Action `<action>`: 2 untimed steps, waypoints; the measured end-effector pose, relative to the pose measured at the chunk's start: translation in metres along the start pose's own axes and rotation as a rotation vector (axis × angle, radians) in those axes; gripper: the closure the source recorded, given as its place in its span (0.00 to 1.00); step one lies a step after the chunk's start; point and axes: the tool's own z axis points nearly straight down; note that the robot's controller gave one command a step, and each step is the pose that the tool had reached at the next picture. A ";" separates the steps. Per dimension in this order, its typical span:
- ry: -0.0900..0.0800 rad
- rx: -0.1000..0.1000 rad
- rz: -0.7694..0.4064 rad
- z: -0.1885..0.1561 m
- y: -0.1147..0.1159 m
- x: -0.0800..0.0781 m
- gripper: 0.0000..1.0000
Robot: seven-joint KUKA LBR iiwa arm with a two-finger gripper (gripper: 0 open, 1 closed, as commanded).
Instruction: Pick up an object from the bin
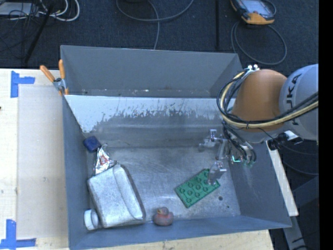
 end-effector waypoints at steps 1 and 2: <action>-0.012 0.002 -0.308 0.060 0.002 0.039 0.00; -0.010 0.002 -0.358 0.031 0.002 0.045 0.00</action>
Offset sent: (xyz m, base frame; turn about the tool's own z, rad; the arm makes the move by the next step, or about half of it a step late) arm -0.0411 0.0011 -0.0618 -0.3088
